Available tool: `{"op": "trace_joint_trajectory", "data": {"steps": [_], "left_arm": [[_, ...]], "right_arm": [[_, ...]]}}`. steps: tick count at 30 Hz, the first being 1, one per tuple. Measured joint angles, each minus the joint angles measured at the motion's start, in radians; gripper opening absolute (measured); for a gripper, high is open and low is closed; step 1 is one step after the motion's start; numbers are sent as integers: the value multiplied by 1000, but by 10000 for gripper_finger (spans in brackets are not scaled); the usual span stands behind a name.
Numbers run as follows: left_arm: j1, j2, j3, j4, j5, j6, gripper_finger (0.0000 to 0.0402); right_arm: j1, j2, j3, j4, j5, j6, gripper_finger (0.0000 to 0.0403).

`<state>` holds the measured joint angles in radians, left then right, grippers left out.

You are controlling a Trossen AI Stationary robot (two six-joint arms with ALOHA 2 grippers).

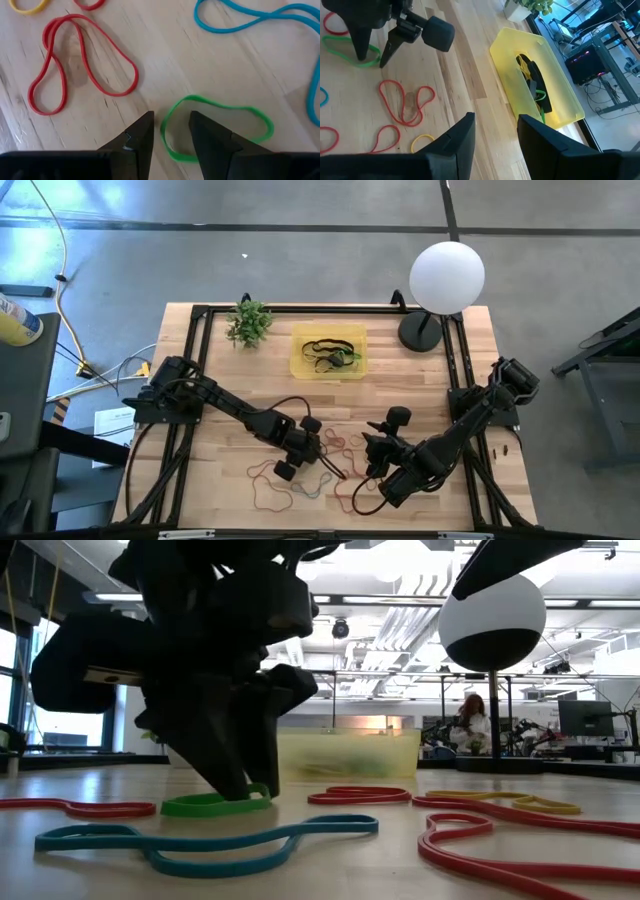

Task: Pick and place rubber bands into bin
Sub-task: Put the green rubber band into the yellow bin

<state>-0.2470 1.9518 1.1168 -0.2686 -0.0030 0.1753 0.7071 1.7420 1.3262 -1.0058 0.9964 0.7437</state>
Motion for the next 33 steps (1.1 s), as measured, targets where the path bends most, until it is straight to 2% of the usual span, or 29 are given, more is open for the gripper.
{"op": "trace_joint_trajectory", "data": {"steps": [5, 8, 11, 13, 16, 24, 33], "left_arm": [[0, 6, 0, 4, 1, -1, 107], [-1, 7, 0, 4, 4, 1, 73], [-2, 8, 0, 4, 3, 12, 23], [-2, 8, 0, 4, 2, 19, 7], [-2, 4, -1, 4, 0, 19, 16], [9, -44, -8, -15, -40, 54, 3], [82, -136, -5, -55, -99, 109, 1]], "right_arm": [[0, 0, 0, 0, 0, 0, 138], [0, 0, 0, 0, 0, 0, 138], [0, 0, 0, 0, 0, 0, 138], [0, 0, 0, 1, 0, 0, 138], [0, 0, 0, 0, 0, 0, 138], [0, 0, 0, 0, 0, -2, 138], [0, 0, 0, -4, 0, -1, 138]]}}
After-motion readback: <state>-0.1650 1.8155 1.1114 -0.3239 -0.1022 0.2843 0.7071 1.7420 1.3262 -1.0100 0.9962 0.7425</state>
